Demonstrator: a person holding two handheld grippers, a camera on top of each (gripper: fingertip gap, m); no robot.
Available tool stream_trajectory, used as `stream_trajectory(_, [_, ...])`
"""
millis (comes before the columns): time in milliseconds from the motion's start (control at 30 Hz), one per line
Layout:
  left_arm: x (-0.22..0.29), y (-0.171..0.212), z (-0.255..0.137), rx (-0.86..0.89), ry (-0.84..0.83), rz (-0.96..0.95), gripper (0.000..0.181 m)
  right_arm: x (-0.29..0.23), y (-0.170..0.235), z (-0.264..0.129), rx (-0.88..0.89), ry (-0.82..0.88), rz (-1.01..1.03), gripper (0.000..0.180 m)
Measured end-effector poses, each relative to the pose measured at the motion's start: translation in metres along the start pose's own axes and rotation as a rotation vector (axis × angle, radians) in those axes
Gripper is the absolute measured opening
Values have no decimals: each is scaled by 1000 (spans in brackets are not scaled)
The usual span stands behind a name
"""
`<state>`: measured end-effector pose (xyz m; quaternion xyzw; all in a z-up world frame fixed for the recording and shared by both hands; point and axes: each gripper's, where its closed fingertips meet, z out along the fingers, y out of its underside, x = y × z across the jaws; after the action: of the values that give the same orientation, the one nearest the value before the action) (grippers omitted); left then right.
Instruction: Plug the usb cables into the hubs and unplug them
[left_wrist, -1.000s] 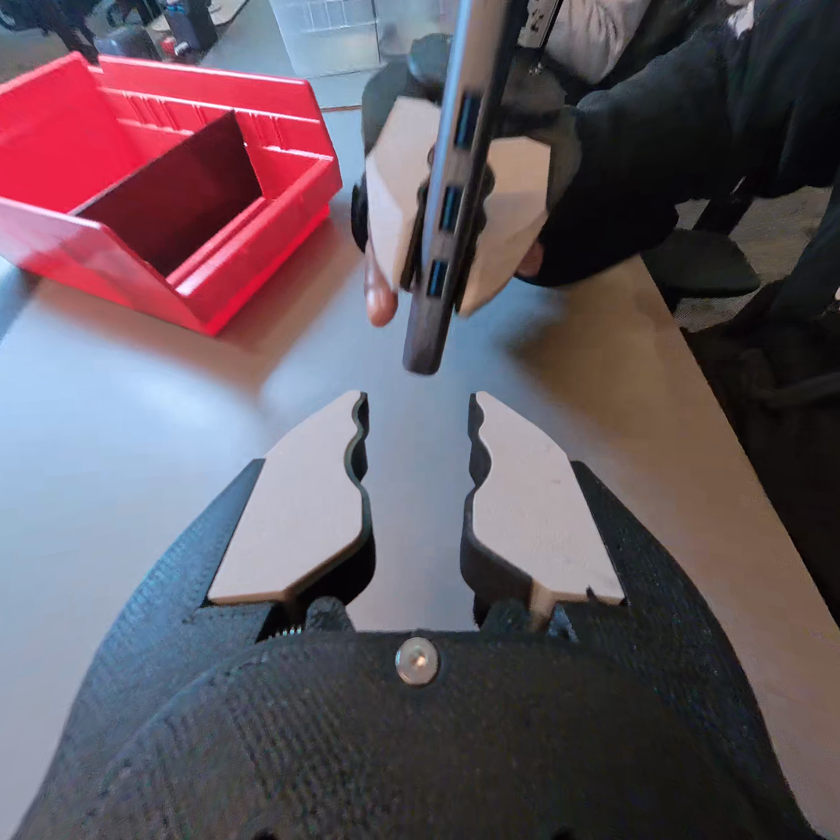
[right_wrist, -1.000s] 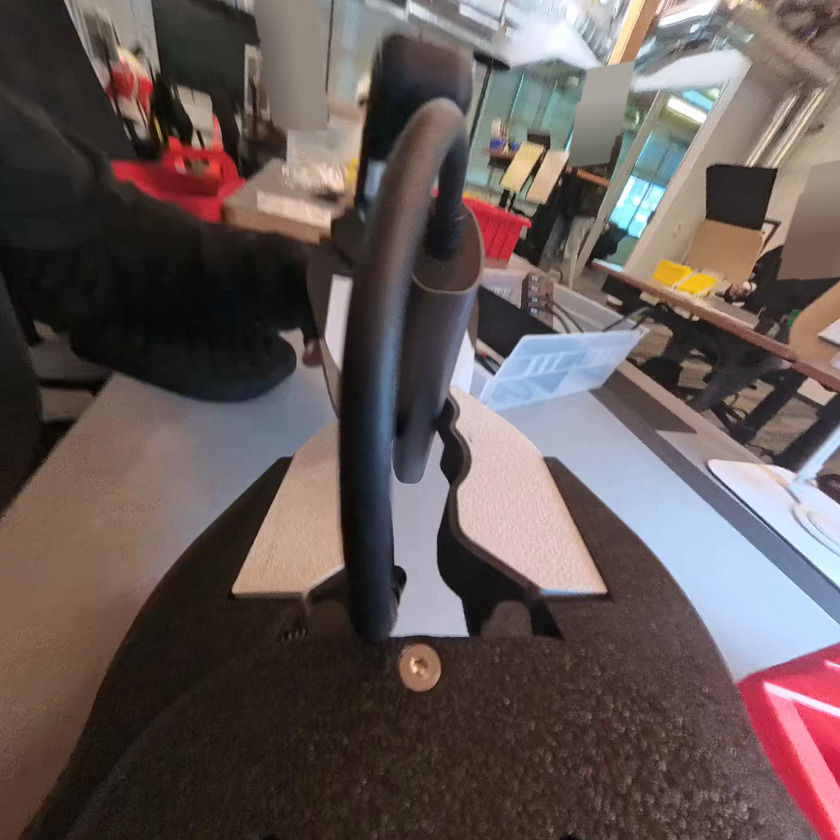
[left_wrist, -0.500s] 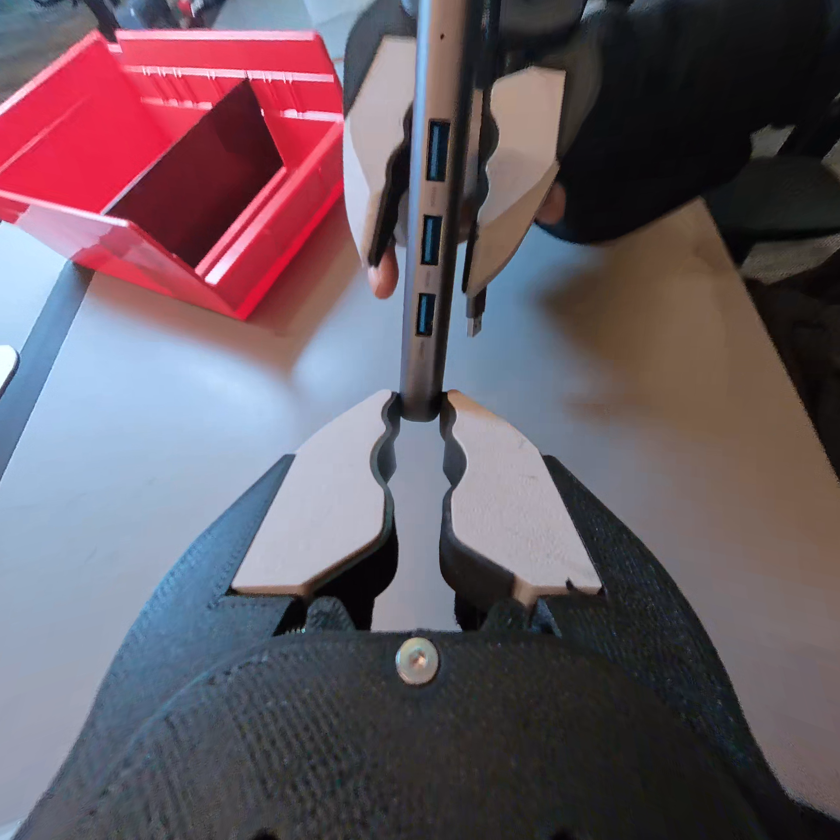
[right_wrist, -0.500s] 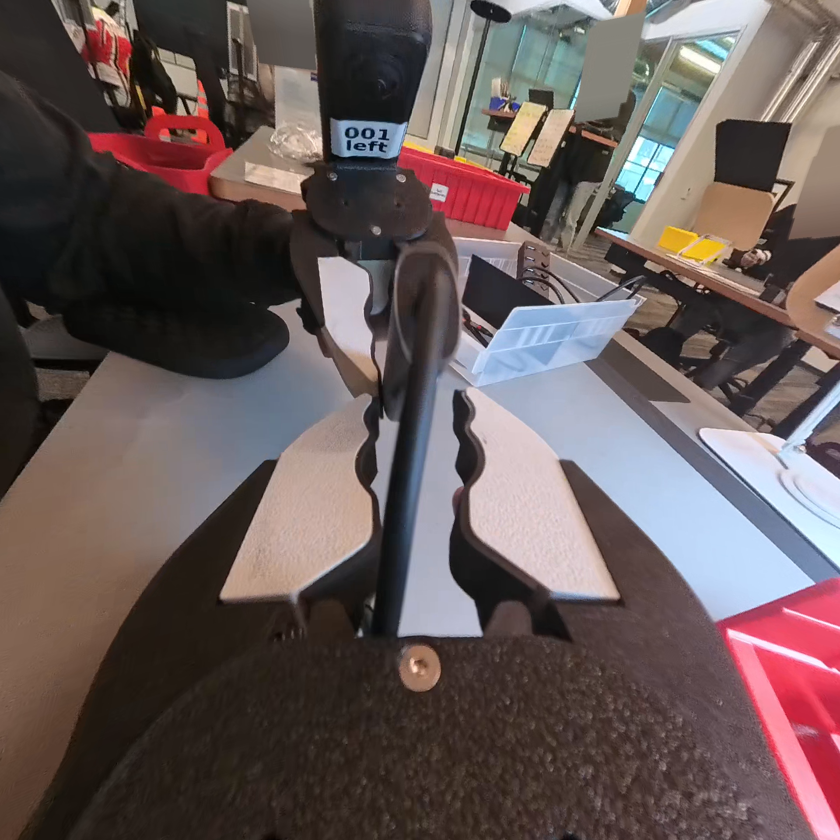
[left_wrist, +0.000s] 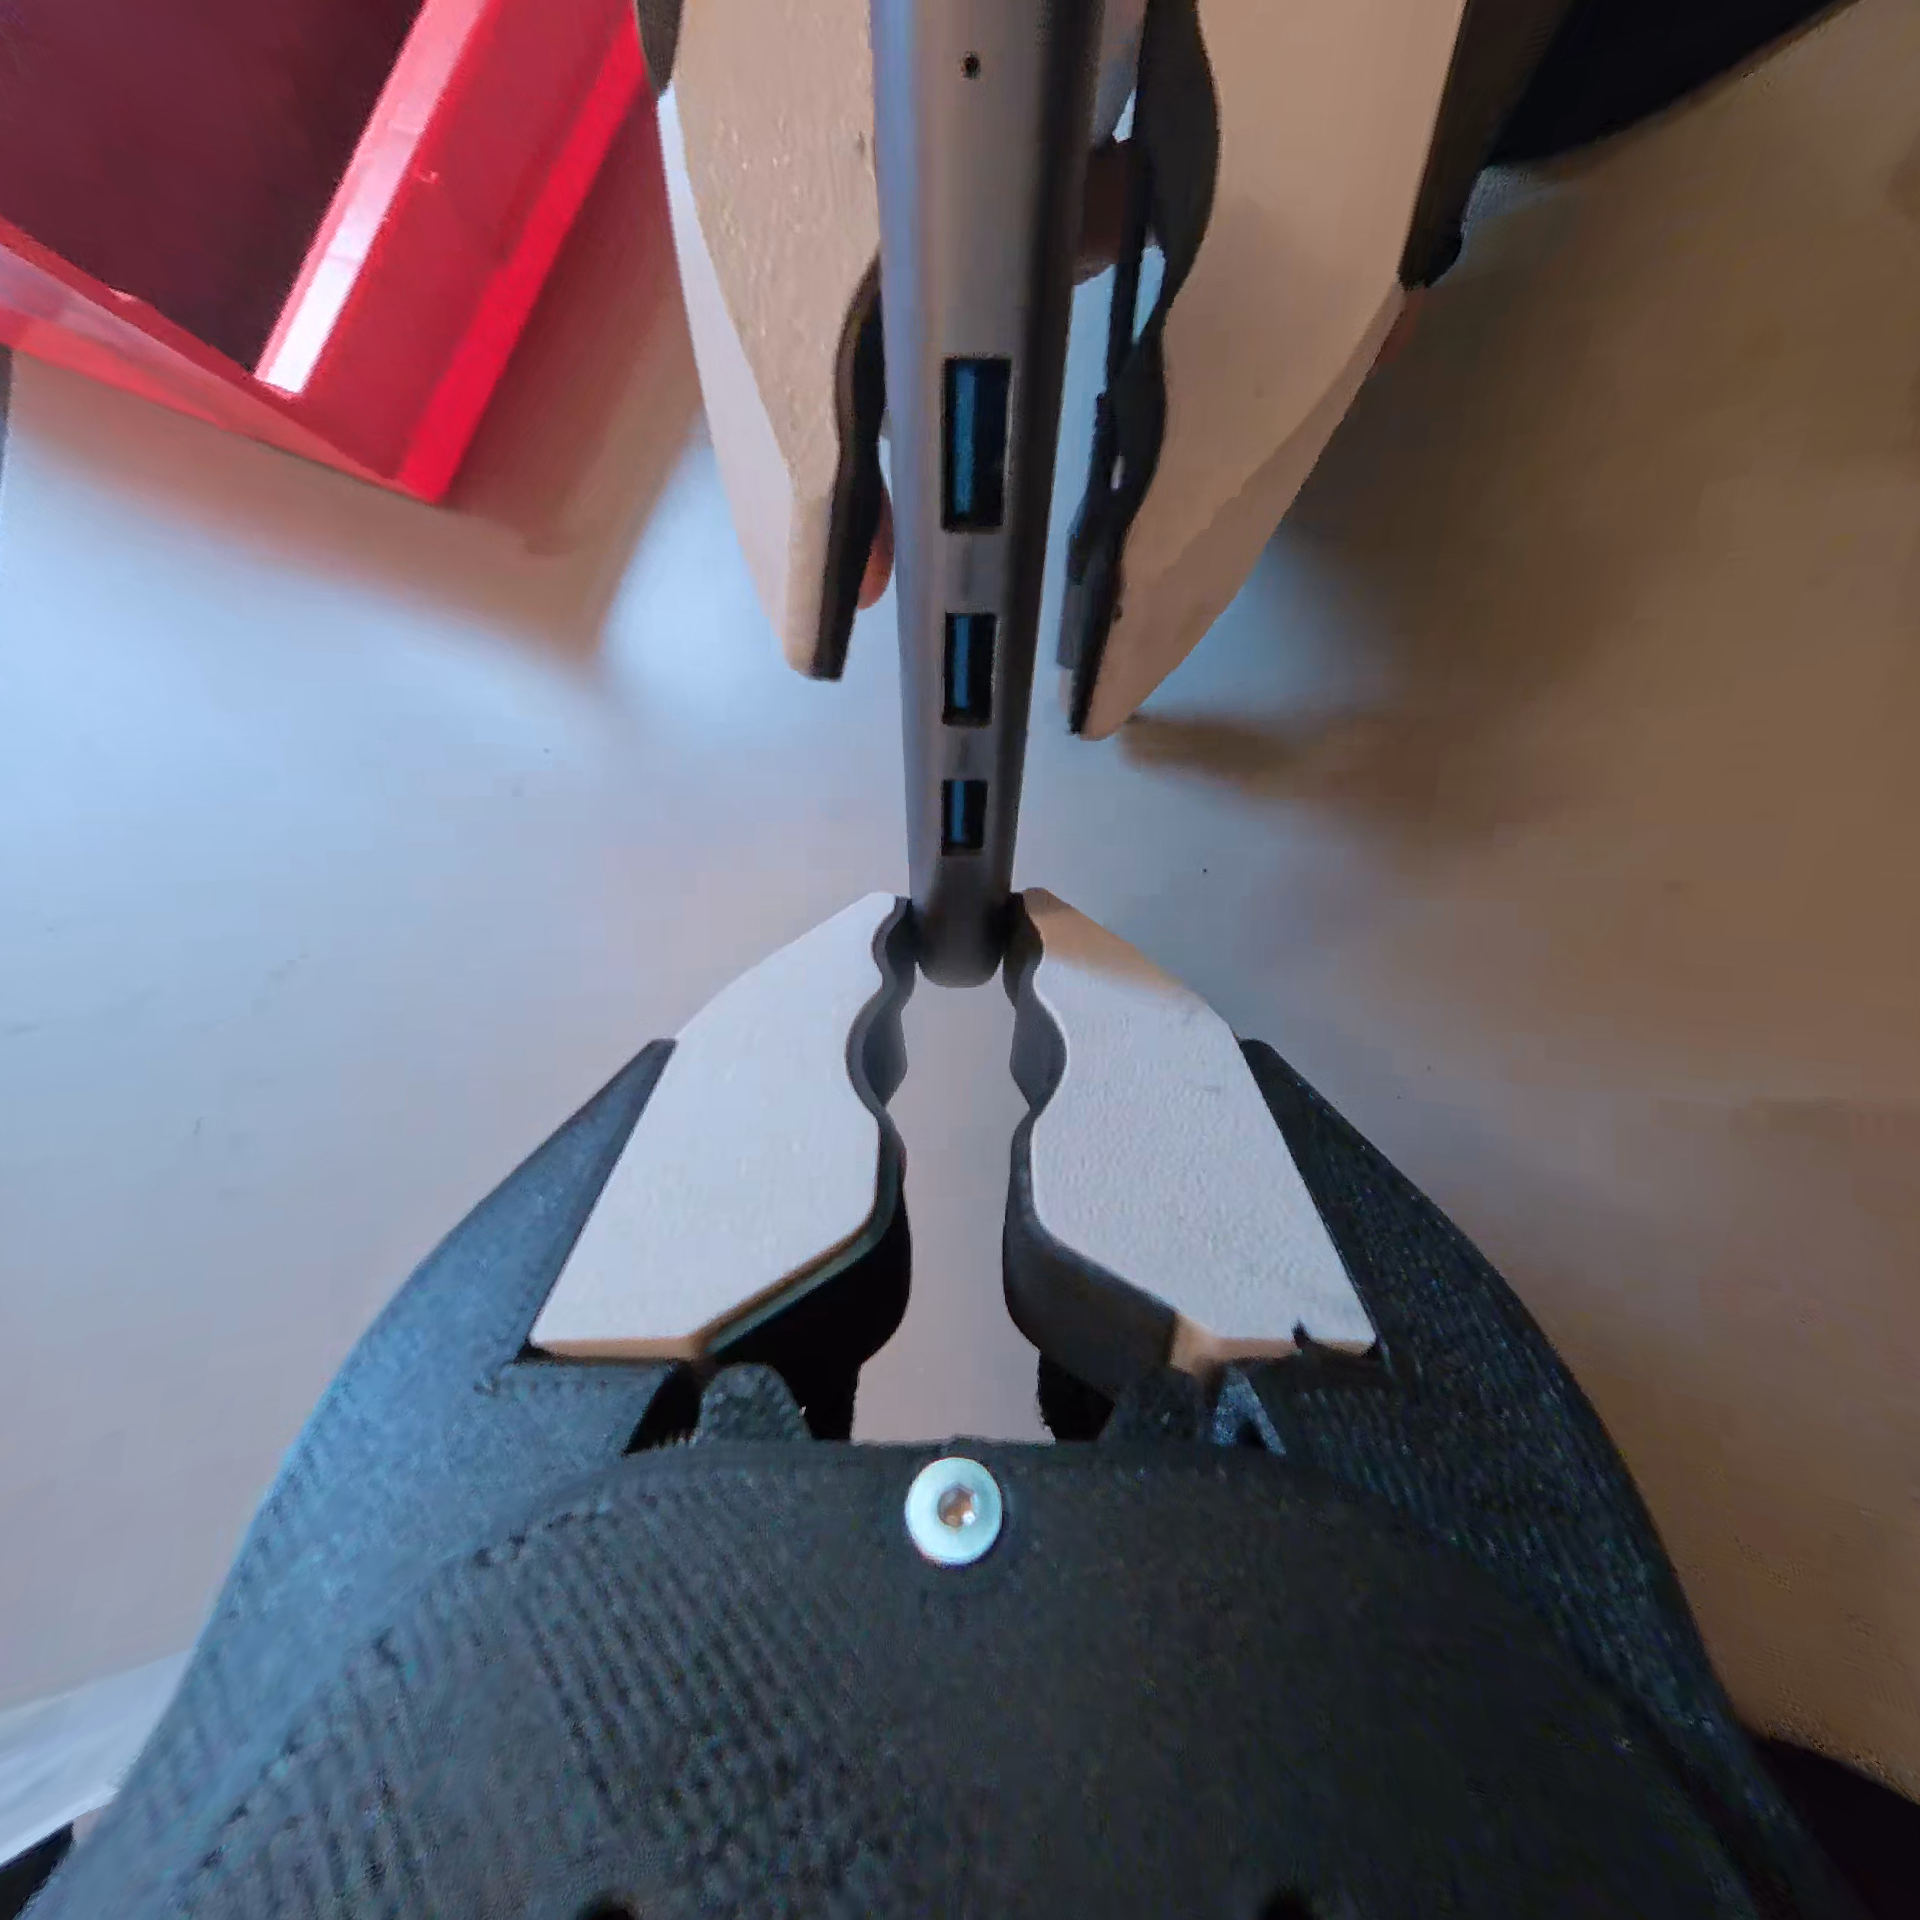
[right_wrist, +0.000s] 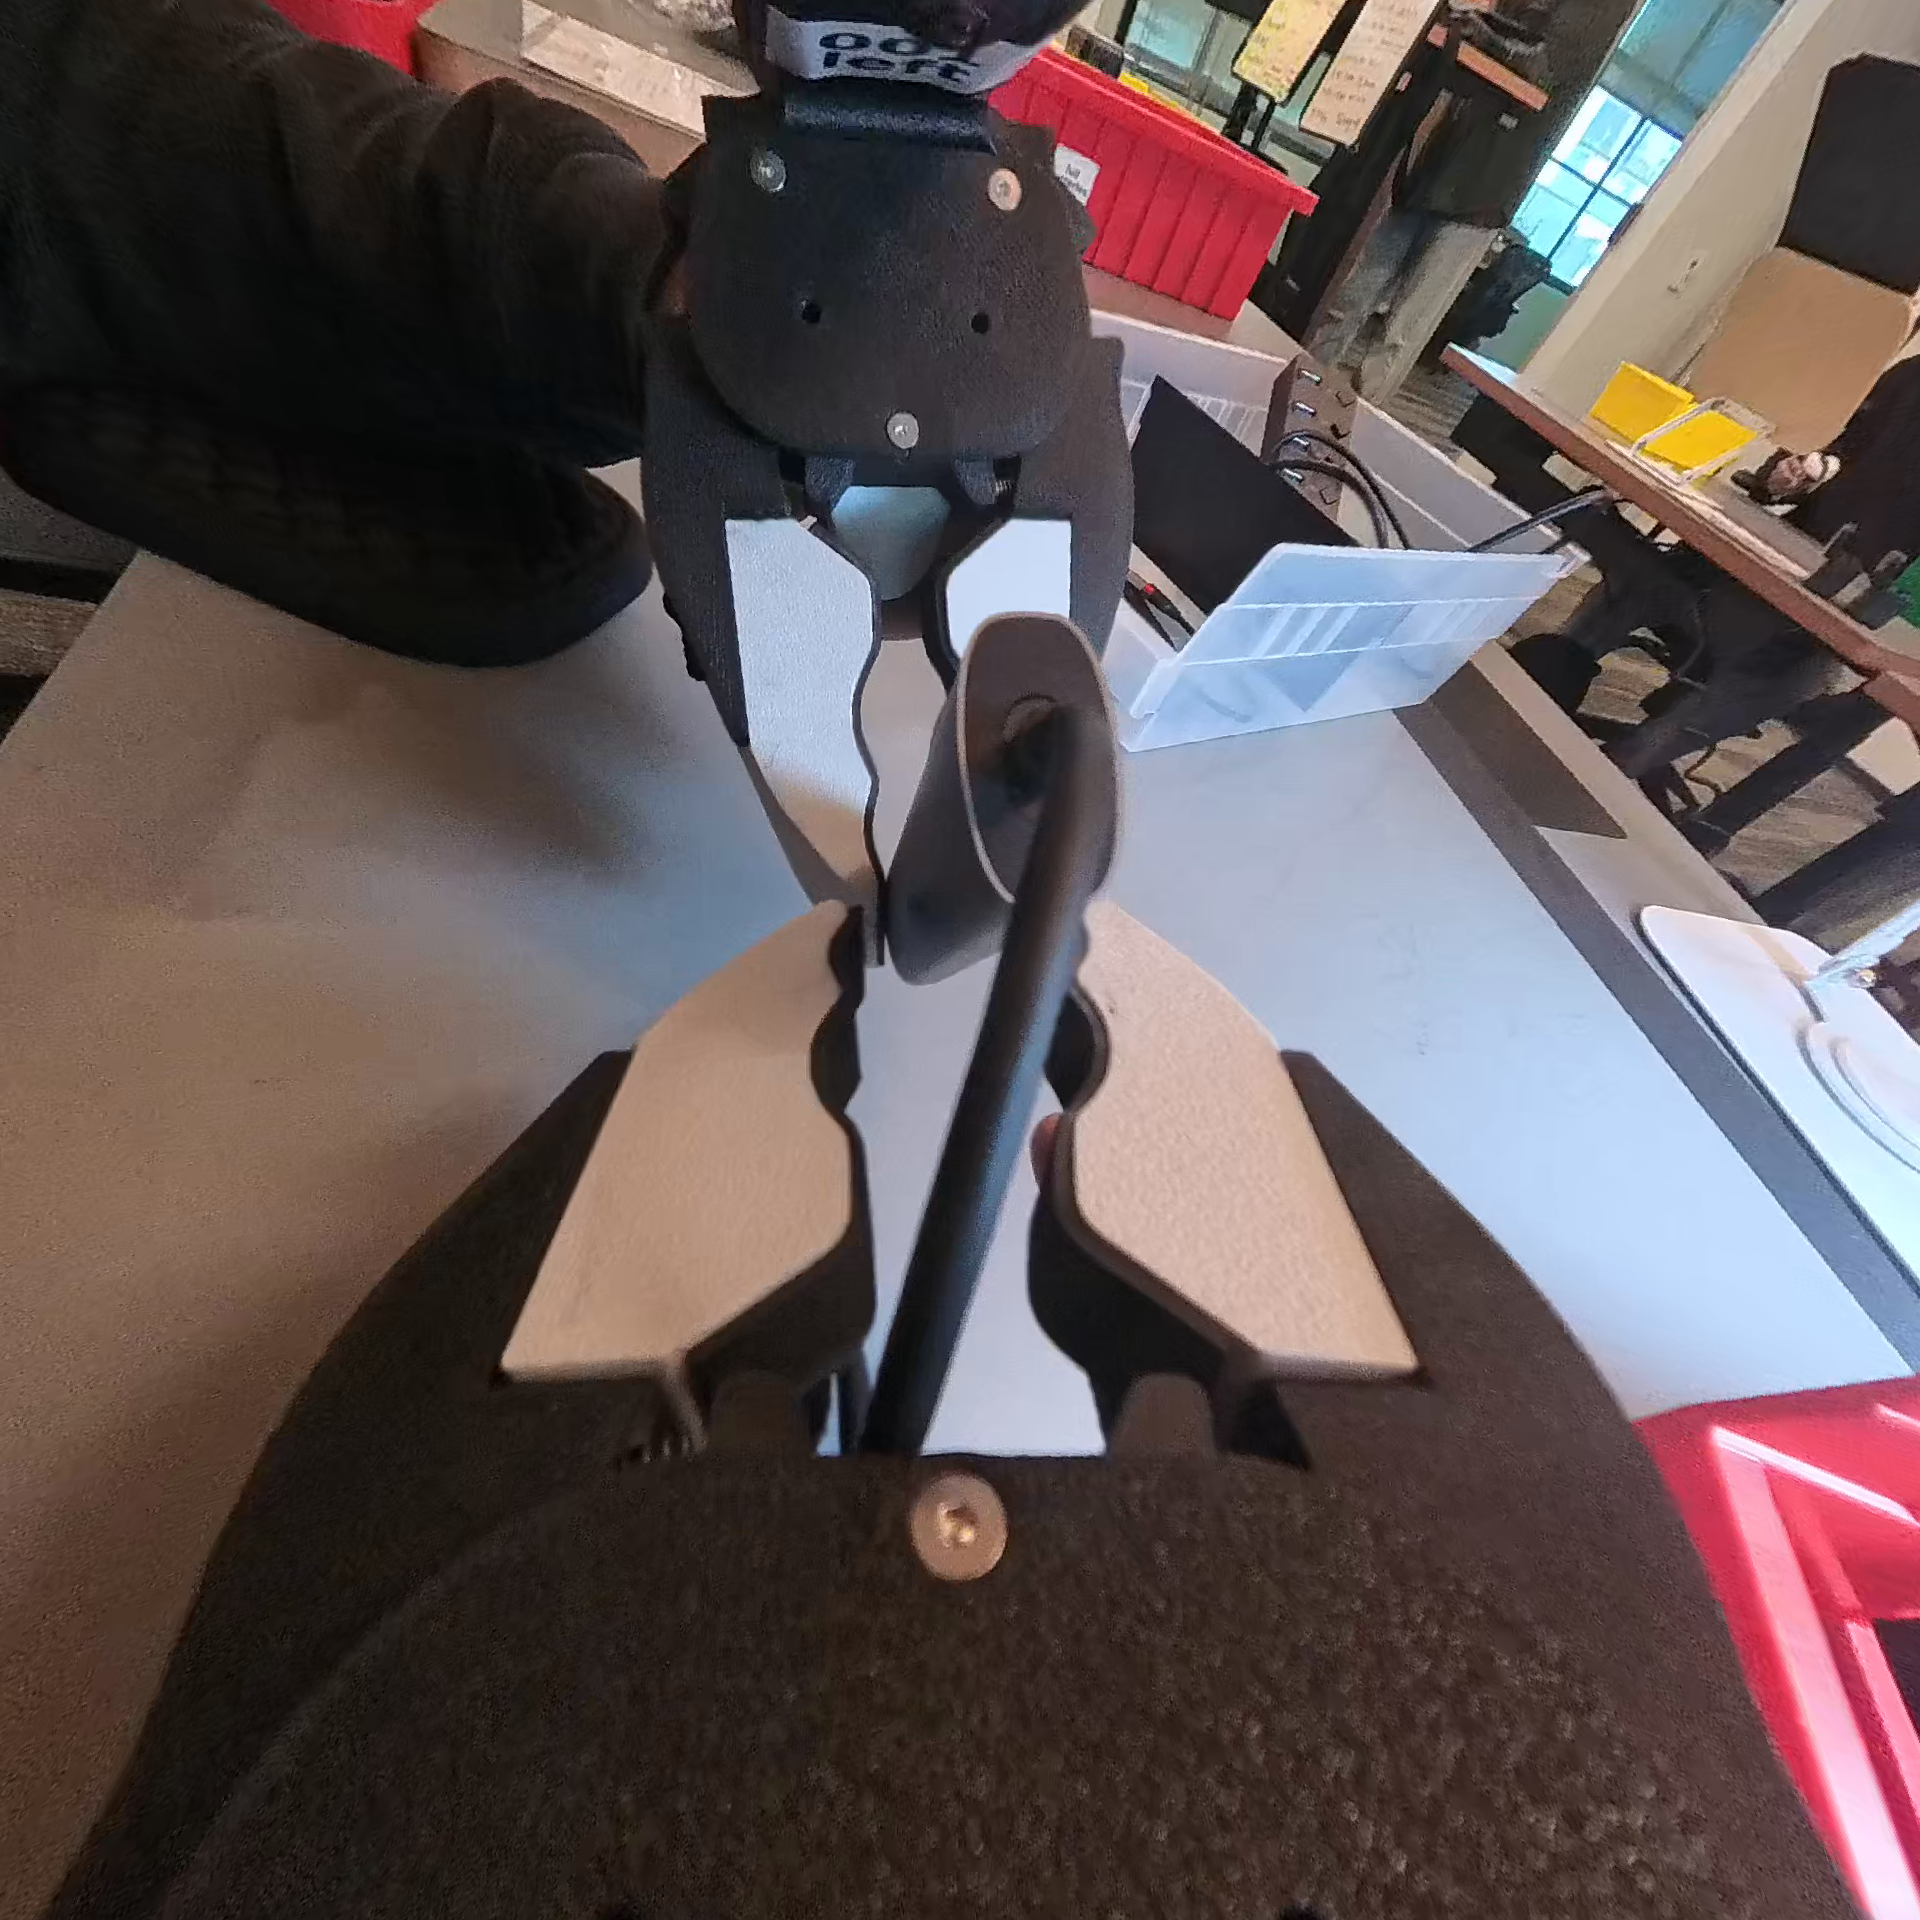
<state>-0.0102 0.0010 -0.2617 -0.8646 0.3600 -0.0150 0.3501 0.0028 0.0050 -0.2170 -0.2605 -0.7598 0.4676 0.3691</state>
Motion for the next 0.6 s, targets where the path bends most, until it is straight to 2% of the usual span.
stream_trajectory(67, [2,0,1,-3,5,6,16,-3,1,1,8,-9,-9,20])
stream_trajectory(133, [3,-1,1,8,6,13,16,-5,0,1,15,-30,-2,17])
stream_trajectory(267, [2,-18,-12,198,67,-60,17,0,-14,-9,120,-36,49,16])
stream_trajectory(400, [-6,-34,-25,346,38,-82,36,1,-26,-15,186,-25,33,16])
stream_trajectory(433, [-5,-37,-25,363,35,-72,34,0,-27,-14,189,-18,19,16])
stream_trajectory(500, [3,-41,-24,372,45,-24,18,-1,-27,-15,193,-16,6,16])
stream_trajectory(600, [5,-38,-22,302,21,39,17,-4,-25,-14,182,-28,1,17])
